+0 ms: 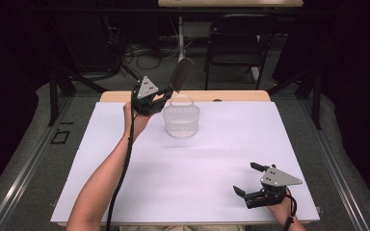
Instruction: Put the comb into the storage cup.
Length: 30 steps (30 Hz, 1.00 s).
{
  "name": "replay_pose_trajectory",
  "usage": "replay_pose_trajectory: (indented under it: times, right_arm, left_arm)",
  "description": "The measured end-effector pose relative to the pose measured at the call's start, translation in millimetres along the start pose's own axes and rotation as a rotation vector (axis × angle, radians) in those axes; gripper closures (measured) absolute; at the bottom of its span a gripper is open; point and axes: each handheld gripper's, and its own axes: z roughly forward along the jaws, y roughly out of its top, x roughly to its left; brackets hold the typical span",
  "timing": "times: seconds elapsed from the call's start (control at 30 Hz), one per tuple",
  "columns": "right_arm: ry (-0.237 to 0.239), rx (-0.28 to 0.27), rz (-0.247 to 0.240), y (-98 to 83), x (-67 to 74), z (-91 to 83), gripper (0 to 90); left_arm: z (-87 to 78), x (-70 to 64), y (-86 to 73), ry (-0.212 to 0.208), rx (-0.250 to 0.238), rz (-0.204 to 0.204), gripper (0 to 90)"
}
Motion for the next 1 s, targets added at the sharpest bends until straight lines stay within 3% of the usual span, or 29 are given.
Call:
replay_pose_trajectory:
  times: [1.0]
  right_arm:
    - [0.001,0.002,0.0,-0.2,-0.1,-0.1,0.1]
  left_arm:
    - [10.8,-4.0,0.9,-0.005,-0.031,0.007,72.3]
